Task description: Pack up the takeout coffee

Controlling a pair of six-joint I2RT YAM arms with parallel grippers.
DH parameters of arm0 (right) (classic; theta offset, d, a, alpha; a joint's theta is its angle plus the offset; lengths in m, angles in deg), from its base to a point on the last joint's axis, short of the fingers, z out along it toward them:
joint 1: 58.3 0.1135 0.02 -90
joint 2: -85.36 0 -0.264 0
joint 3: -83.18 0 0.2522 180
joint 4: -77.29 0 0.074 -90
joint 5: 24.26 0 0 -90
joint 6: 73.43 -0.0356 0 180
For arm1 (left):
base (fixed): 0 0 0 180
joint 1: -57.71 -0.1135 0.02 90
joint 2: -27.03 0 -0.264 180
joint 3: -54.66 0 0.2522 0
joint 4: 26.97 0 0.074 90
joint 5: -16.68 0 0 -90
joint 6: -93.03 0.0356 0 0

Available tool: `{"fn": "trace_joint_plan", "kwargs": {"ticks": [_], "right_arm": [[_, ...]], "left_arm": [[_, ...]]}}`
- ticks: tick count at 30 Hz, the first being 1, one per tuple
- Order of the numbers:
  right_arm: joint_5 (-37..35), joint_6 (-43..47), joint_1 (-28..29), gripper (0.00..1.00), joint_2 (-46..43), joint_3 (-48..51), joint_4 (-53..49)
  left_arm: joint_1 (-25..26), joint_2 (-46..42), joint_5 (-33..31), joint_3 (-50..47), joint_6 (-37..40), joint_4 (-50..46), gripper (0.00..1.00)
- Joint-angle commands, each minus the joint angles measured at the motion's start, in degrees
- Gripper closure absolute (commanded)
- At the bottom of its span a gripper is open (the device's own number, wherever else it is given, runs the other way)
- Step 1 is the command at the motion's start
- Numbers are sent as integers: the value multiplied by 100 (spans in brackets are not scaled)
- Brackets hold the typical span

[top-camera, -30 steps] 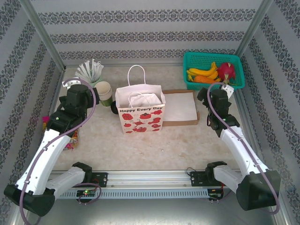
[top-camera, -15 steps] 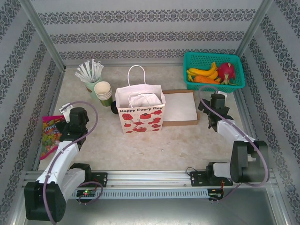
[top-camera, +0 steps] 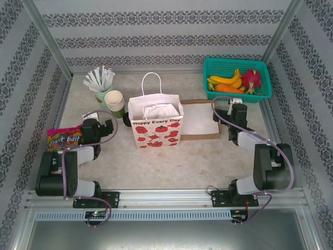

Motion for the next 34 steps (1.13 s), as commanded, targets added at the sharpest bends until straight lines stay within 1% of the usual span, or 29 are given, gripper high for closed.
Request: {"fn": "trace_joint_plan", "kwargs": {"ticks": [1, 2, 4, 5, 7, 8, 9, 11, 12, 14, 15, 16, 17, 19, 21, 22, 25, 34], "right_arm": [[183, 469, 124, 2, 102, 80, 629], [164, 525, 139, 2, 122, 162, 876], [255, 575, 139, 2, 170, 250, 1047], [286, 614, 157, 2, 187, 373, 1286], [225, 598, 167, 2, 95, 570, 1561], [248, 616, 173, 2, 53, 730, 1809], [254, 628, 181, 2, 32, 885, 2081], [239, 620, 183, 2, 61, 1123, 2530], [230, 620, 186, 2, 154, 1234, 2794], [88, 517, 165, 2, 444, 1331, 3359], [-38, 445, 136, 2, 363, 1191, 2935], [-20, 425, 108, 2, 288, 1178, 2785], [-22, 432, 115, 2, 382, 1227, 3051], [-19, 421, 108, 2, 314, 1178, 2840], [-22, 422, 107, 2, 372, 1207, 2994], [-21, 424, 107, 2, 328, 1187, 2881], [-17, 426, 106, 2, 336, 1194, 2898], [-11, 420, 109, 2, 344, 1202, 2937]], "left_arm": [[-52, 243, 815, 212, 341, 808, 1], [-53, 278, 919, 137, 378, 986, 1], [-41, 409, 1040, -157, 434, 1641, 0], [-36, 508, 1102, -301, 487, 1992, 0], [2, 774, 989, -464, 488, 2550, 0], [3, 803, 964, -446, 477, 2576, 0], [23, 695, 902, -337, 483, 2178, 0], [101, 818, 679, -149, 491, 2021, 0], [157, 776, 496, 54, 478, 1548, 0], [374, 832, 76, 167, 609, 1424, 0], [390, 816, 41, 190, 610, 1351, 0], [390, 830, 33, 175, 618, 1408, 0], [395, 818, 11, 189, 618, 1356, 0], [409, 826, -14, 180, 623, 1383, 0], [415, 820, 2, 181, 623, 1380, 0], [414, 823, 9, 186, 632, 1366, 0], [409, 828, 239, 232, 714, 1289, 0], [399, 831, 278, 243, 709, 1279, 0]]}}
